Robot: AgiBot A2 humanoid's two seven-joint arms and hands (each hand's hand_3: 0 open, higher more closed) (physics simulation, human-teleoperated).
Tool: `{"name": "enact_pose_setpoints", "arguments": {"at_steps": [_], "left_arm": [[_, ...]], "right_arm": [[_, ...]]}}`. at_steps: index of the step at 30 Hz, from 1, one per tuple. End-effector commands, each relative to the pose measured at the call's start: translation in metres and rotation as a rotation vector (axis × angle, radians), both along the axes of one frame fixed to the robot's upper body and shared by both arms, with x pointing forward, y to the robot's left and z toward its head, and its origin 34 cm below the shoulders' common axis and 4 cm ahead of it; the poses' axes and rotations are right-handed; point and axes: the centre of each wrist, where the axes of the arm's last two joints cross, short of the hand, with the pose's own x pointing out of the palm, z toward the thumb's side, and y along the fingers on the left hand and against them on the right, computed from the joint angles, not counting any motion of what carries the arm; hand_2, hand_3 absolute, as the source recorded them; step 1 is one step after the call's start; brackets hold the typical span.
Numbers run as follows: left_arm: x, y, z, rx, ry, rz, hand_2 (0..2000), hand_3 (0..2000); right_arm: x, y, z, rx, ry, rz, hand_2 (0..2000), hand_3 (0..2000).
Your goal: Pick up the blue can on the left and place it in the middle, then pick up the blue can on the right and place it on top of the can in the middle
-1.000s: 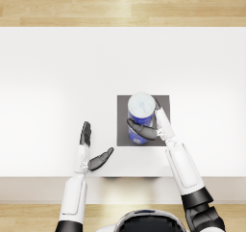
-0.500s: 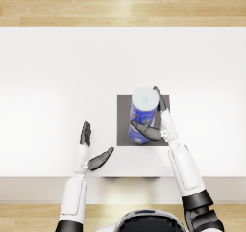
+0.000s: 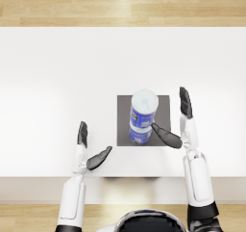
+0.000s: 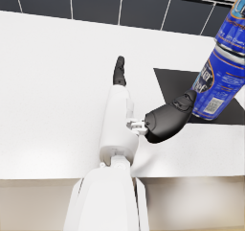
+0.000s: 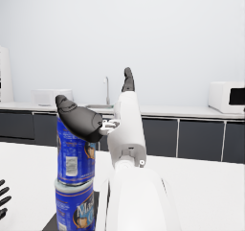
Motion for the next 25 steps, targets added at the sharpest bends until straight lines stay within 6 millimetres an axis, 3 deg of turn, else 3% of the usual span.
{"name": "enact_pose_setpoints", "arguments": {"at_steps": [1,4,11,12,16,25], "left_arm": [[0.000,0.013,0.098,-0.020,-0.338,0.057,0,0],[0.009,0.023,0.135,-0.009,-0.419,0.094,0,0],[0.006,0.032,0.191,0.015,-0.606,0.120,0,0],[0.009,0.028,0.169,0.003,-0.515,0.110,0,0],[0.007,0.030,0.183,0.009,-0.571,0.118,0,0],[0.006,0.031,0.188,0.011,-0.590,0.120,0,0]], "right_arm": [[-0.031,-0.045,0.036,0.082,-0.178,-0.155,0,0],[-0.036,-0.066,0.037,0.114,-0.188,-0.241,0,0],[-0.037,-0.074,0.027,0.124,-0.151,-0.276,0,0],[-0.036,-0.074,0.024,0.124,-0.138,-0.276,0,0],[-0.036,-0.073,0.022,0.123,-0.133,-0.272,0,0],[-0.036,-0.074,0.020,0.124,-0.126,-0.276,0,0]]}}
